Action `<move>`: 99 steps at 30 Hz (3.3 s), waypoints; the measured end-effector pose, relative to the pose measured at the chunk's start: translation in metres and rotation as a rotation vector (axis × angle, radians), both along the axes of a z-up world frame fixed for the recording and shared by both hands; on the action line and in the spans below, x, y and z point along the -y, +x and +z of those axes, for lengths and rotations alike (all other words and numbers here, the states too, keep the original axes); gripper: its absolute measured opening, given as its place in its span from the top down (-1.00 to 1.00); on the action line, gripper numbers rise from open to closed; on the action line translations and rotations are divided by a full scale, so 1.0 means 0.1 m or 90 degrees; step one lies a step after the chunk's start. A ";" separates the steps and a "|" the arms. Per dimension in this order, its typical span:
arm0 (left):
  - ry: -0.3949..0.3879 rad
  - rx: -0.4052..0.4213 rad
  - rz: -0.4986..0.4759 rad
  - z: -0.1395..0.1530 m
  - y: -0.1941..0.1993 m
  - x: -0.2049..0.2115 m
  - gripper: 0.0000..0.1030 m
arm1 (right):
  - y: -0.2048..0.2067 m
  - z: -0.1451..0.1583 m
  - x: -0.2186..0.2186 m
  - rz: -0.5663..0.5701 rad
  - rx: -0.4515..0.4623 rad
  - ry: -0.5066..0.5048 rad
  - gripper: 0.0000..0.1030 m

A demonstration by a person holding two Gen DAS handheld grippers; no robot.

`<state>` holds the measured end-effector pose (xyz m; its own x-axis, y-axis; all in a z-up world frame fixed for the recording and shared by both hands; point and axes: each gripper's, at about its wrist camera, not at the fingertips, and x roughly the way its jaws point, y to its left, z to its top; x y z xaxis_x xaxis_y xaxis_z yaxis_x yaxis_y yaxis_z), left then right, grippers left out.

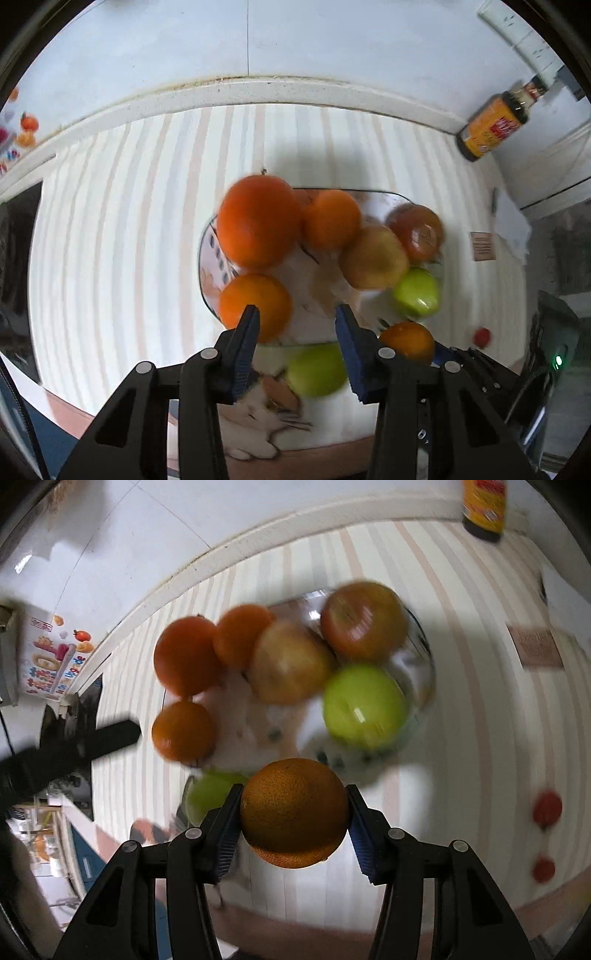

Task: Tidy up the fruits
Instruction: 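Grasp a small green apple with the left gripper while the right grasps the large orange, then carry green apple and large orange onto the plate and open both grippers, then lift both grippers away from the plate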

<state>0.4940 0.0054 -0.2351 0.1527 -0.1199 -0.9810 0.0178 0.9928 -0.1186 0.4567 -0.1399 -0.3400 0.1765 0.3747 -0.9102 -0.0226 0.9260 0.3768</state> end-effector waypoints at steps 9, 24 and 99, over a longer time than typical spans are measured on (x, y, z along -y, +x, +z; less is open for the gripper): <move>-0.041 -0.147 -0.006 -0.71 -0.56 -0.06 0.07 | -0.12 -0.09 0.18 -0.014 -0.025 -0.009 -0.08; -0.029 -0.099 -0.023 -0.79 -0.73 0.12 -0.16 | -0.43 -0.28 0.57 -0.041 -0.053 -0.022 -0.08; 0.039 0.294 0.038 1.58 -1.93 0.09 -0.75 | -1.60 2.57 0.58 -0.018 0.290 -0.151 -0.93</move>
<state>0.3010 -0.0031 -0.0774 0.5798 -0.0420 -0.8137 -0.0017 0.9986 -0.0527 0.2971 -0.1983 -0.0826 0.5823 0.1569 -0.7977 -0.1098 0.9874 0.1141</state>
